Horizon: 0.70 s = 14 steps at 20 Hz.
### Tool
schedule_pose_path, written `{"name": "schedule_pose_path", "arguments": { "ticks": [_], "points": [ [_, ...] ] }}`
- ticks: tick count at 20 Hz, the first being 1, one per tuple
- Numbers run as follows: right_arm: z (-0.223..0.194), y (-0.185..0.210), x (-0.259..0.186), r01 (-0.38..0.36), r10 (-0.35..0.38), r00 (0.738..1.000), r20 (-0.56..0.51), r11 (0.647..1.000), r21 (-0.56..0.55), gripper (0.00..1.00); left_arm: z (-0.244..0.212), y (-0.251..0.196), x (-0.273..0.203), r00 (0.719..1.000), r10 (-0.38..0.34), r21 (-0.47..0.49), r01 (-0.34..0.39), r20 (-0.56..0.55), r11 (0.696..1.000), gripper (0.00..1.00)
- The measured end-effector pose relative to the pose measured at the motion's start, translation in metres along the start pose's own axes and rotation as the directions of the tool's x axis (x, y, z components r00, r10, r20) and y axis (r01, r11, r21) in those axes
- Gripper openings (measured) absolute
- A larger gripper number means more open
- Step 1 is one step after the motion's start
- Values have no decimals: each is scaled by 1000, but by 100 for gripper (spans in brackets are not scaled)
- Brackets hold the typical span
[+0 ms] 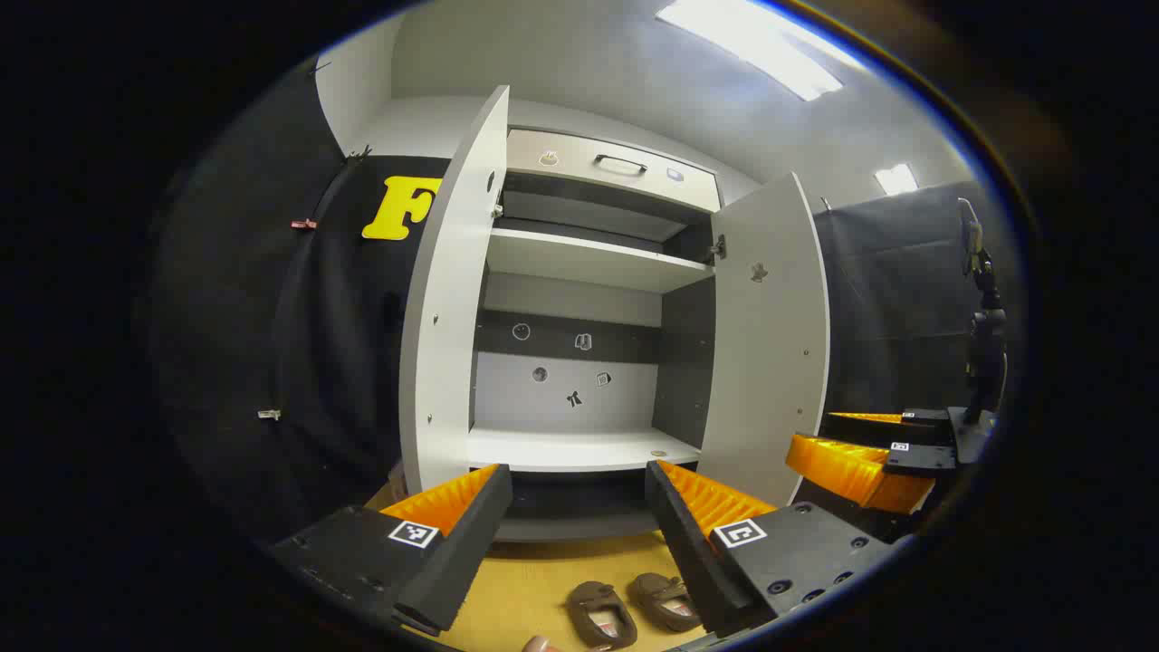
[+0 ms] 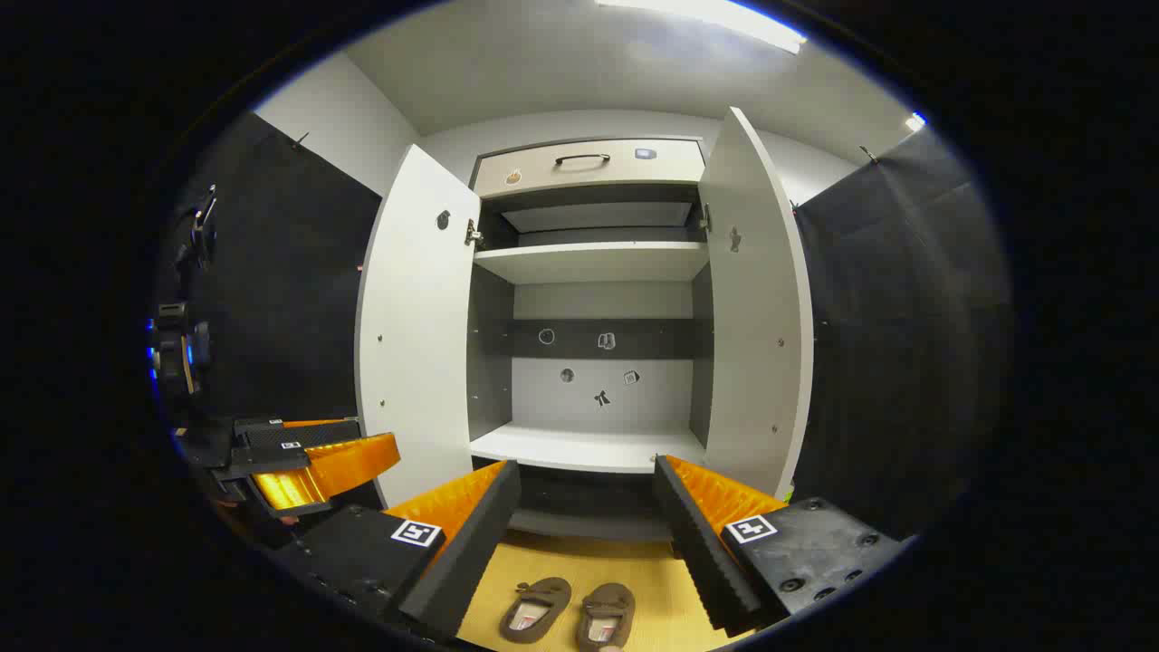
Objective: Grab one shoe with the right hand and put it into the shoe cabinet, grab the other shoe with the left hand and put it into the shoe cabinet; then close the right door with the right hand and the left door with the left hand.
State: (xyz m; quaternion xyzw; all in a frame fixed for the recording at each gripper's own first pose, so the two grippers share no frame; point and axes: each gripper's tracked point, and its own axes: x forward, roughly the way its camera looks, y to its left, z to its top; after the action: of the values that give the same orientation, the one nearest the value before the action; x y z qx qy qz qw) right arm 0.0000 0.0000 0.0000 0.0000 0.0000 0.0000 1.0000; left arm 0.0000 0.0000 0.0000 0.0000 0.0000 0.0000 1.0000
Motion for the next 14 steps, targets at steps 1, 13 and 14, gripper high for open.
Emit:
{"name": "schedule_pose_path", "arguments": {
  "ticks": [1,13,14],
  "points": [
    [-1,-1,0,2,-2,1000,-4,1000,-1,98,0,0,0,1000,1,4,-1,0,1000,94],
    [-6,-7,-9,30,-30,999,-19,999,-24,98,-6,-9,2,1000,-28,17,28,-10,999,95],
    [-6,-7,-9,32,-32,999,-20,999,-26,98,-5,-9,2,999,-32,16,32,-9,999,94]
  ]
}}
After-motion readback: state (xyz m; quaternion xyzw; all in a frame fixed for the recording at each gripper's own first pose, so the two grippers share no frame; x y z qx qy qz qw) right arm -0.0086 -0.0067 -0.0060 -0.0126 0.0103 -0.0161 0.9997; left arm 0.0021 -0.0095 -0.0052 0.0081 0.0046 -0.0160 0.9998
